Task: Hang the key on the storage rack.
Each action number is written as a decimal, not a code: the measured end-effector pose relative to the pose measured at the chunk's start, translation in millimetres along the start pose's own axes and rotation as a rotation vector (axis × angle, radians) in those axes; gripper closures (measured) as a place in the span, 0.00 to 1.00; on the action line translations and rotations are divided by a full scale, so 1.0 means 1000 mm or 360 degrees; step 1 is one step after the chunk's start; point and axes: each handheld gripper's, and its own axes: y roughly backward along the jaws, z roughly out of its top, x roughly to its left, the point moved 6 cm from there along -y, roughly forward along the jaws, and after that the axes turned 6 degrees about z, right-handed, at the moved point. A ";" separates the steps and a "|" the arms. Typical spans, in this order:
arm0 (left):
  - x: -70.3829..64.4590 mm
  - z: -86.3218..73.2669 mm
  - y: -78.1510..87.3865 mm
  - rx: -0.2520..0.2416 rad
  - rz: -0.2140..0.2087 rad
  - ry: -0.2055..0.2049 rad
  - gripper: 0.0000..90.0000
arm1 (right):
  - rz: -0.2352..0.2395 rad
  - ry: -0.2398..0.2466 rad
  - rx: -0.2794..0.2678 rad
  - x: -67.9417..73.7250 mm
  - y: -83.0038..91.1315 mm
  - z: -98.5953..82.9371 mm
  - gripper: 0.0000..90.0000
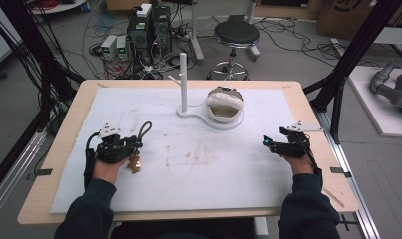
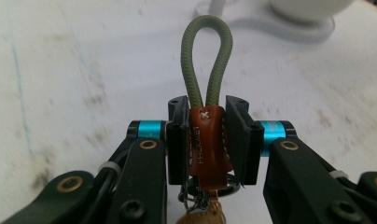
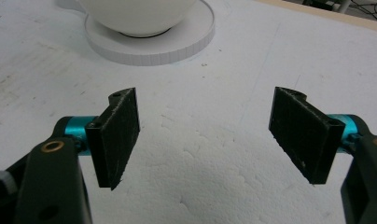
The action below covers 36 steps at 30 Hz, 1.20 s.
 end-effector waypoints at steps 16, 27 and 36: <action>-0.041 0.096 -0.011 -0.0319 -0.0137 -0.0102 0.78 | 0.0016 0.0001 -0.0005 0.000 -0.001 0.000 0.28; -0.066 0.148 -0.036 -0.0320 -0.0156 -0.0197 0.78 | 0.0021 -0.0006 -0.0015 -0.001 -0.001 0.001 0.28; -0.065 0.149 -0.064 -0.0202 -0.0043 -0.0198 0.78 | 0.0034 -0.0007 -0.0012 -0.001 -0.001 0.000 0.28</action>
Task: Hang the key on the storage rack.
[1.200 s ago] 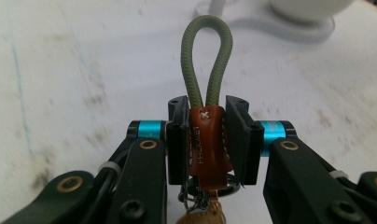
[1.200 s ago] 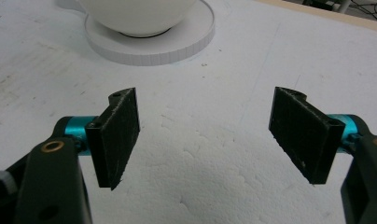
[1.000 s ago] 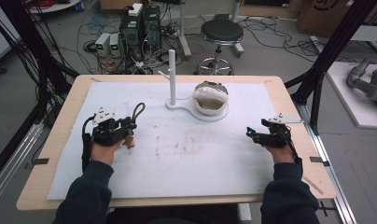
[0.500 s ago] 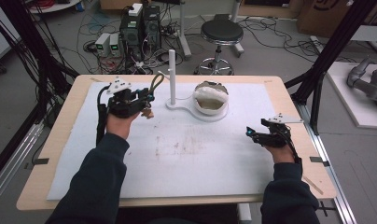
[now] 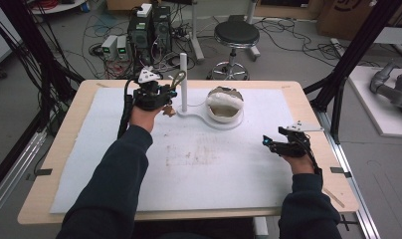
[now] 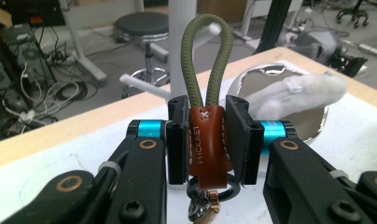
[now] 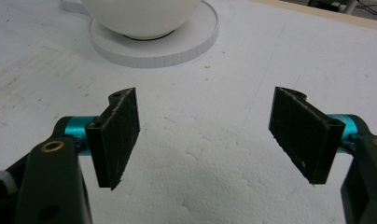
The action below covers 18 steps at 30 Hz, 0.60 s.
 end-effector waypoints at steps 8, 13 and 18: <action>-0.001 -0.012 -0.018 0.0078 -0.0006 -0.0007 0.78 | 0.0004 0.0002 0.0004 0.000 -0.001 -0.001 0.28; 0.003 -0.021 -0.019 0.0060 -0.0069 0.0054 0.72 | 0.0004 -0.0005 -0.0002 0.000 0.000 -0.001 0.28; 0.013 -0.036 -0.012 0.0014 -0.0120 0.0137 0.60 | 0.0002 -0.0003 -0.0002 0.000 0.001 -0.001 0.28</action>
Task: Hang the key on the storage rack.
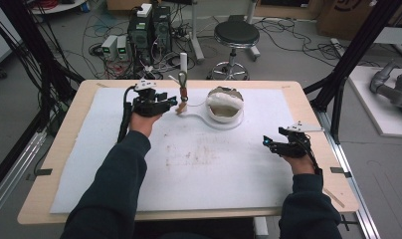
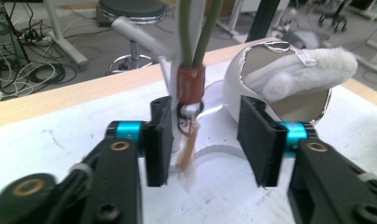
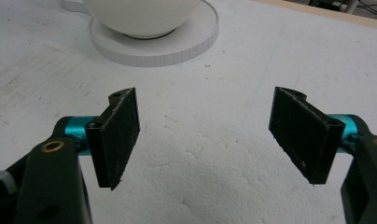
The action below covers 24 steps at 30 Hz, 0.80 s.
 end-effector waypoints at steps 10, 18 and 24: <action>0.022 -0.021 0.037 -0.0182 -0.0126 0.0048 0.33 | 0.0013 0.0015 -0.0009 0.002 0.000 0.001 0.28; 0.041 -0.045 0.078 -0.0316 -0.0087 -0.0051 0.23 | 0.0069 0.0061 -0.0022 0.009 -0.002 0.002 0.27; 0.052 -0.076 0.095 -0.0269 0.0004 -0.0059 0.23 | 0.0072 0.0088 -0.0017 0.010 -0.004 0.002 0.24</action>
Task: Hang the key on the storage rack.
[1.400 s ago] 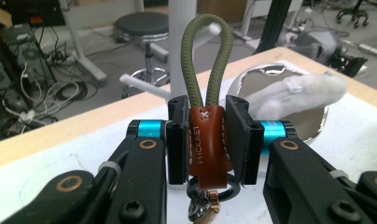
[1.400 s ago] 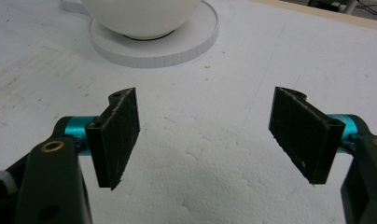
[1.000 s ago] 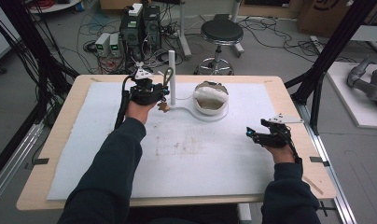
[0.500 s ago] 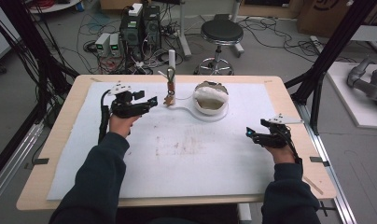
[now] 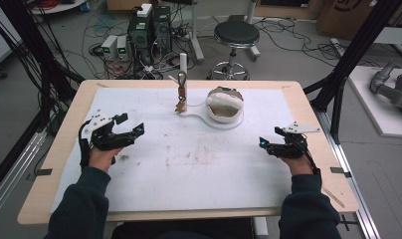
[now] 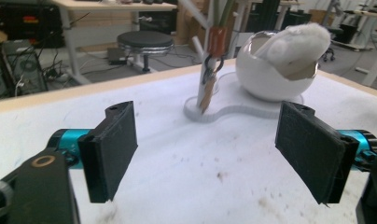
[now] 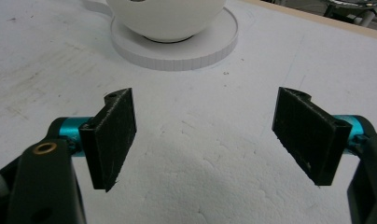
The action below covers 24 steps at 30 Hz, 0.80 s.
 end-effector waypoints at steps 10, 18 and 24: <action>0.000 -0.018 0.008 0.0025 0.0113 -0.0035 0.20 | -0.0015 0.0026 0.0004 -0.001 0.001 -0.001 0.24; 0.005 -0.024 0.013 0.0030 0.0146 -0.0007 0.20 | -0.0027 0.0023 0.0013 0.000 0.002 -0.002 0.24; 0.005 -0.025 0.015 0.0034 0.0148 -0.0012 0.20 | -0.0041 0.0010 0.0008 -0.001 0.004 -0.002 0.24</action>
